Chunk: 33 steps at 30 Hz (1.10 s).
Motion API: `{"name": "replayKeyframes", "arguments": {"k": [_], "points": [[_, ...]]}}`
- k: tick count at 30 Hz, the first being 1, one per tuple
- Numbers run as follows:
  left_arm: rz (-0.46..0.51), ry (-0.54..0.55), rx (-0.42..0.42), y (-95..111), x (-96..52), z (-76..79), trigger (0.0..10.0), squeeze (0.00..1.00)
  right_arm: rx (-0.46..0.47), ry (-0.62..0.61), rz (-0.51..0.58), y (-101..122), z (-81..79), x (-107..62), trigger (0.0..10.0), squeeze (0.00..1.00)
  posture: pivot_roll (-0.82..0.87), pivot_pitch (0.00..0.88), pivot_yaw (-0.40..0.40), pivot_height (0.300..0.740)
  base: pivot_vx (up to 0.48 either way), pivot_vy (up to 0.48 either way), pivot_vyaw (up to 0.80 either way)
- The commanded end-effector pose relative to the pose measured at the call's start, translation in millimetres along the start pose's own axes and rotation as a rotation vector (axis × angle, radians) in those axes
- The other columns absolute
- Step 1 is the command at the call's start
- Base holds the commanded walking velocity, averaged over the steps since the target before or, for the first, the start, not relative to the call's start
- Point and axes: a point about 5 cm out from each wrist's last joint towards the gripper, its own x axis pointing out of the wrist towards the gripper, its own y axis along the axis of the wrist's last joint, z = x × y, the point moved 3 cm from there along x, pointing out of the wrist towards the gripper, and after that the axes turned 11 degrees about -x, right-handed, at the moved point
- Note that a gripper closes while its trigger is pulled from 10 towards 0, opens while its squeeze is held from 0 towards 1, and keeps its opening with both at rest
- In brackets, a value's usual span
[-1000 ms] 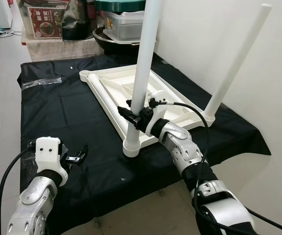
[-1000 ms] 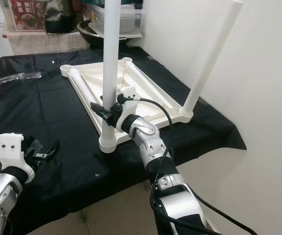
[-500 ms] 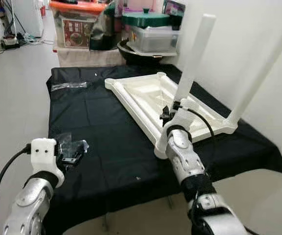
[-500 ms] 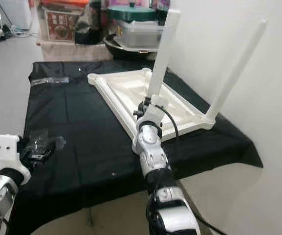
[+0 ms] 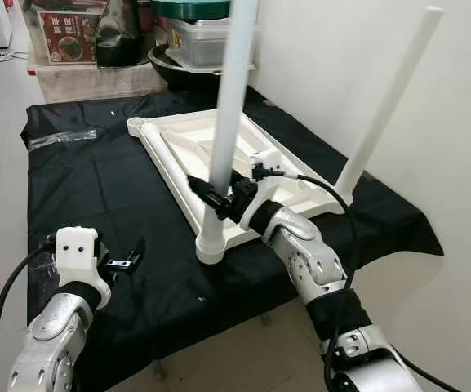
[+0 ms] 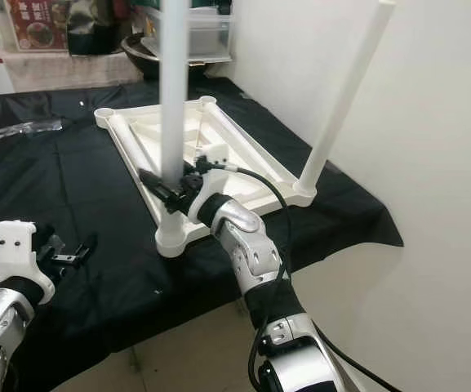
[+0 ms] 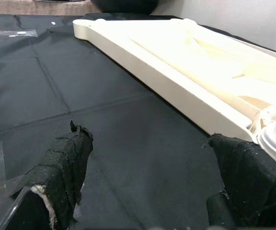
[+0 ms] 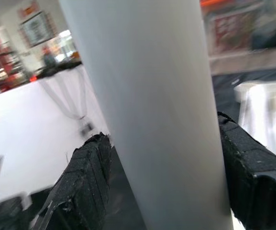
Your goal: Building children table
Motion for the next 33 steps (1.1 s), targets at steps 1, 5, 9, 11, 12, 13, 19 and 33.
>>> {"name": "replayKeyframes", "arguments": {"k": [1,5,9,11,12,13,19,33], "points": [[0.001,-0.004,-0.009,-1,0.5,0.1,10.0,0.0,0.035,0.168,-0.036,-17,-26.8,2.9,10.0,0.0,0.16,0.0,-0.117,0.74,0.0,0.0,0.0],[0.003,-0.004,-0.011,-1,0.3,0.8,10.0,0.0,0.022,0.223,-0.056,-25,-44.1,4.5,10.0,0.0,0.17,0.0,-0.12,0.74,0.0,0.0,0.0],[0.004,-0.005,-0.012,-1,0.2,0.9,10.0,0.0,0.018,0.219,-0.055,-25,-45.0,6.1,10.0,0.0,0.16,0.0,-0.119,0.74,0.0,0.0,0.0],[0.006,-0.006,-0.013,0,-0.1,1.5,10.0,0.0,-0.007,0.097,-0.036,-21,-34.5,15.8,0.0,0.0,0.16,0.0,-0.116,0.74,0.0,0.0,0.0],[0.006,-0.006,-0.013,0,-0.1,1.5,10.0,0.0,-0.007,0.097,-0.036,-21,-34.5,15.8,0.0,0.0,0.16,0.0,-0.116,0.74,0.0,0.0,0.0],[0.006,-0.01,-0.015,0,-0.3,2.1,10.0,0.0,-0.056,-0.084,-0.068,-21,-13.1,19.9,0.0,0.0,0.15,0.0,-0.115,0.74,0.0,0.0,0.0],[0.008,-0.012,-0.018,0,-0.8,3.2,10.0,0.0,-0.05,-0.608,-0.251,-39,47.3,-8.6,0.0,0.0,0.15,0.0,-0.117,0.74,0.0,0.0,0.0],[0.003,-0.009,-0.016,-1,-4.4,0.6,10.0,0.0,-0.188,-1.032,-0.373,-40,79.6,-105.5,10.0,1.0,0.12,0.0,-0.094,0.74,0.0,0.0,0.0]]}}
